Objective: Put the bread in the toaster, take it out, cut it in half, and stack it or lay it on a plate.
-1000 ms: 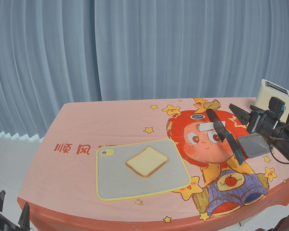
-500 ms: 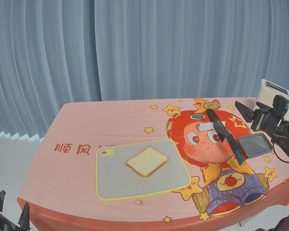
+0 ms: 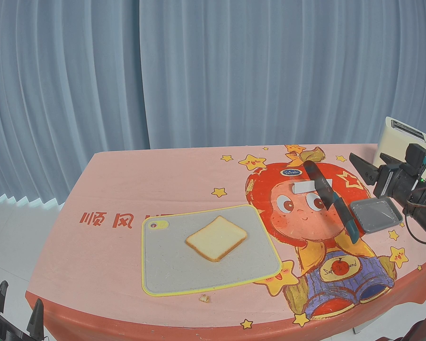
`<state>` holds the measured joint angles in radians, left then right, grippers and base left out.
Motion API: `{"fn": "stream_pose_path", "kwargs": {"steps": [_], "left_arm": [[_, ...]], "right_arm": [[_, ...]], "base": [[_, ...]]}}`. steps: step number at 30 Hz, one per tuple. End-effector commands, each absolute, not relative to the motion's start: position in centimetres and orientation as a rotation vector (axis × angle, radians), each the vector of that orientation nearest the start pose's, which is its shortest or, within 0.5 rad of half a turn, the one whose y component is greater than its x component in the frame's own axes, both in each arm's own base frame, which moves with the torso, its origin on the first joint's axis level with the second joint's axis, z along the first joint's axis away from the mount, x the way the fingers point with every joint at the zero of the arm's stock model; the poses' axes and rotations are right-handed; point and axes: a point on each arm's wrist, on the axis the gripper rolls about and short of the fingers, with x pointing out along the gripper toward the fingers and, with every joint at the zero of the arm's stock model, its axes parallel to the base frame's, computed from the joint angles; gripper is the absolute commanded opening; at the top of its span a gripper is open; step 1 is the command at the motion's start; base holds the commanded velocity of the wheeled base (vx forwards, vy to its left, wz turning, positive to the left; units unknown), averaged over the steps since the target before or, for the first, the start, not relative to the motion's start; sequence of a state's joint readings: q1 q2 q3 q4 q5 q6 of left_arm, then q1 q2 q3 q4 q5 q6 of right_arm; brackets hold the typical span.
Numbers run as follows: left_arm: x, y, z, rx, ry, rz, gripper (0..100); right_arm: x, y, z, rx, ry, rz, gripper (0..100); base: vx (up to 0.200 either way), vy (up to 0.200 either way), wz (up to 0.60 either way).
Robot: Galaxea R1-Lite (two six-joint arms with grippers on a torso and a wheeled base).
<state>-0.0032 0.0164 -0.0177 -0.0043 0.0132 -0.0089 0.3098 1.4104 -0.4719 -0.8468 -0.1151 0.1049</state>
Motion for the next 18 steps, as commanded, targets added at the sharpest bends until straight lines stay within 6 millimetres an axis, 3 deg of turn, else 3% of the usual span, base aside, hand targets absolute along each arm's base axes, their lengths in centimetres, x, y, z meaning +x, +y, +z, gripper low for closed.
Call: {"fn": "stream_pose_path", "kwargs": {"steps": [1,18], "left_arm": [[-2.2,0.0,7.6,-0.009,0.012,0.011,100],[-2.2,0.0,7.6,-0.009,0.012,0.011,100]], "right_arm": [[20.6,6.3,17.8,0.063,0.162,0.179,100],[22.5,6.6,14.6,0.033,0.294,0.153,100]], "base": [[0.0,0.0,0.0],[0.0,0.0,0.0]]}}
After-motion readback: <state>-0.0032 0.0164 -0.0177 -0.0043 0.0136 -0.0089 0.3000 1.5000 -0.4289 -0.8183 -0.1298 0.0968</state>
